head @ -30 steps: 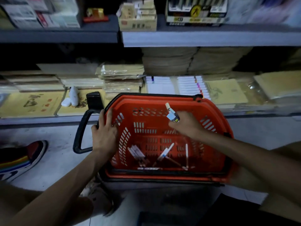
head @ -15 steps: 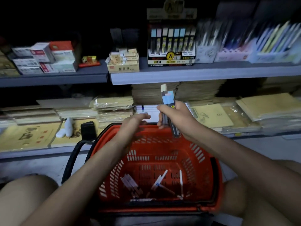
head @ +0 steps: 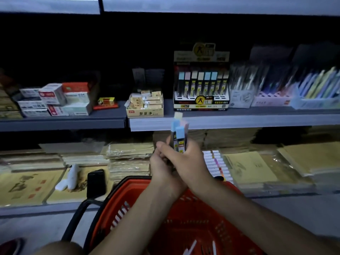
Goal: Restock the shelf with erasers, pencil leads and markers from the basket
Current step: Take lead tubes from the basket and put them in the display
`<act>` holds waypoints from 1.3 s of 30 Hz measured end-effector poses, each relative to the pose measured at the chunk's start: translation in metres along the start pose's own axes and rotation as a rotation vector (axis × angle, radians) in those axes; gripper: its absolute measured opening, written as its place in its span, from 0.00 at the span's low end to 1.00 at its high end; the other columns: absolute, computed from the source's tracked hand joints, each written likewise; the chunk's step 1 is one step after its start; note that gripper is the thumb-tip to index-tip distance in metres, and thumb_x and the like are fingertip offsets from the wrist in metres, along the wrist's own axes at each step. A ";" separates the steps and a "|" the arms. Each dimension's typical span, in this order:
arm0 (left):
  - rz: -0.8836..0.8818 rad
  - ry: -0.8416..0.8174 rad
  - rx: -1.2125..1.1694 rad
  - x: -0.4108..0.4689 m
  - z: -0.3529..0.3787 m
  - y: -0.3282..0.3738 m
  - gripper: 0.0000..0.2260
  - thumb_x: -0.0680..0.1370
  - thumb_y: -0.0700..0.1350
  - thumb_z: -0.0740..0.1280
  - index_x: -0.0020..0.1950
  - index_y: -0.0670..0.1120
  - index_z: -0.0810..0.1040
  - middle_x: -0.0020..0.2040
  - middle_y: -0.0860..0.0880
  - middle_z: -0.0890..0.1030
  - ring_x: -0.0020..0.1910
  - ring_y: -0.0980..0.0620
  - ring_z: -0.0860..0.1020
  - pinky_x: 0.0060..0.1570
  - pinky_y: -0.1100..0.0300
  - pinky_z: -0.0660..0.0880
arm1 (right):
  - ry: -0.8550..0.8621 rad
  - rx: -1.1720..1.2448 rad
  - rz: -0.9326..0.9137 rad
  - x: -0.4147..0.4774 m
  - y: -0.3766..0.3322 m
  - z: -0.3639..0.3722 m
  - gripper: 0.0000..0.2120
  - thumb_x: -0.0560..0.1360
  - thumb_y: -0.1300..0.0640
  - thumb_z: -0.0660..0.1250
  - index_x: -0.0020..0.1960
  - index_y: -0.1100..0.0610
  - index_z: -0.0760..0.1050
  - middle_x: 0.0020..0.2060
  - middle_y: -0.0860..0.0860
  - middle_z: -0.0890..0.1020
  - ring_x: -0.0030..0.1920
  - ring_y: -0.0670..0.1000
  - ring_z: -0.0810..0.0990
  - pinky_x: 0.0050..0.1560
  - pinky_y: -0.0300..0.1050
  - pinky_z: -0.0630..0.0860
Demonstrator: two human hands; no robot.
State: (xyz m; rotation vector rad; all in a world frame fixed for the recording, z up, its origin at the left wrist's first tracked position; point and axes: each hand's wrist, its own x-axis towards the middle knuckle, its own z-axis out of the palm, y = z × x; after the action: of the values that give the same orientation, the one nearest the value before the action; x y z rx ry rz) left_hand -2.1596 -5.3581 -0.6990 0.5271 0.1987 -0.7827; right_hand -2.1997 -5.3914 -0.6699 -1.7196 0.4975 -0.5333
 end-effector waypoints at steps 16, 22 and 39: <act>0.012 -0.371 0.843 0.015 0.025 0.032 0.20 0.72 0.53 0.74 0.61 0.46 0.84 0.50 0.39 0.74 0.50 0.40 0.67 0.47 0.51 0.74 | -0.628 0.198 0.331 0.044 -0.012 -0.069 0.12 0.78 0.69 0.63 0.41 0.56 0.67 0.27 0.52 0.68 0.21 0.46 0.65 0.23 0.36 0.60; 0.087 -0.205 0.786 0.024 0.024 0.023 0.12 0.82 0.47 0.64 0.54 0.41 0.82 0.49 0.41 0.86 0.36 0.46 0.83 0.26 0.61 0.74 | -0.509 0.050 0.398 0.044 -0.013 -0.064 0.07 0.78 0.63 0.66 0.56 0.62 0.74 0.34 0.55 0.74 0.28 0.49 0.73 0.23 0.38 0.64; 0.148 -0.106 0.437 0.023 0.032 0.034 0.15 0.85 0.45 0.62 0.66 0.37 0.77 0.60 0.41 0.85 0.59 0.42 0.85 0.59 0.43 0.81 | 0.089 -0.195 -0.080 0.050 0.004 -0.081 0.08 0.83 0.55 0.64 0.49 0.56 0.80 0.33 0.55 0.78 0.34 0.55 0.75 0.38 0.55 0.74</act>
State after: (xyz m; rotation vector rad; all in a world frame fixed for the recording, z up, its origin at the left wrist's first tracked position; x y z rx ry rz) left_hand -2.1197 -5.3689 -0.6672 0.8999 -0.1138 -0.7077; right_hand -2.2077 -5.4853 -0.6538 -1.9144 0.5614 -0.6378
